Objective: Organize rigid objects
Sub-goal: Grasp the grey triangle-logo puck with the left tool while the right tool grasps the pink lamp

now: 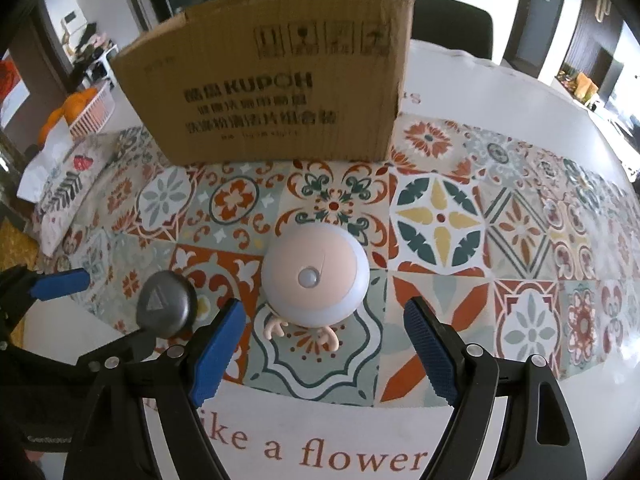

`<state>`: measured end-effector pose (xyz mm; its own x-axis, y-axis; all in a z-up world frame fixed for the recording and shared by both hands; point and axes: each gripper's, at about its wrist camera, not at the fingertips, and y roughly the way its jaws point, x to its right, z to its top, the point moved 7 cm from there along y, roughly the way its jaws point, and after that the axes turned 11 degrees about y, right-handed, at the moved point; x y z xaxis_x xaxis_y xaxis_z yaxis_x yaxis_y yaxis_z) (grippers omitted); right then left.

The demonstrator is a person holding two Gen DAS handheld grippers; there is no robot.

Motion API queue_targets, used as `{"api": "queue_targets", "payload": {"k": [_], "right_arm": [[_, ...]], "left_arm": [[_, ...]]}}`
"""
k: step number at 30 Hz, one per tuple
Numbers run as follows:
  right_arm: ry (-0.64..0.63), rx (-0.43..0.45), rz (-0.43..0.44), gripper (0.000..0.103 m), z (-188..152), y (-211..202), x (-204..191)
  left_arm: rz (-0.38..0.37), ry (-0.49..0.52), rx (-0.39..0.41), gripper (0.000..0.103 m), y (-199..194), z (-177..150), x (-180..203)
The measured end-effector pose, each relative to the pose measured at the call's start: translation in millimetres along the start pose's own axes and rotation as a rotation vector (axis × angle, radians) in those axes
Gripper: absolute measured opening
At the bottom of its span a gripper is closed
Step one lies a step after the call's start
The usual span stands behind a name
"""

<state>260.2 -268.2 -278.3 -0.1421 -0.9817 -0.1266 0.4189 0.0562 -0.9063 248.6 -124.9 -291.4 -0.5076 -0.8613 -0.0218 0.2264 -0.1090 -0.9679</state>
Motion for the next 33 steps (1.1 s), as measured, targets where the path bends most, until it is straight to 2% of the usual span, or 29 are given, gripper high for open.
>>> {"api": "queue_targets", "payload": {"k": [11,20,33], "right_arm": [[-0.034,-0.059,0.004,0.082,2,27,-3],[-0.041,-0.094,0.016,0.082,13,48,-7],[-0.042,-0.098,0.003,0.082,23,70,-11]], "left_arm": [[-0.046,-0.010,-0.023,0.088,24,5,0],[-0.057,-0.023,-0.040,0.072,42,13,-3],[-0.041,-0.021,-0.035,0.062,50,19,-1]]}}
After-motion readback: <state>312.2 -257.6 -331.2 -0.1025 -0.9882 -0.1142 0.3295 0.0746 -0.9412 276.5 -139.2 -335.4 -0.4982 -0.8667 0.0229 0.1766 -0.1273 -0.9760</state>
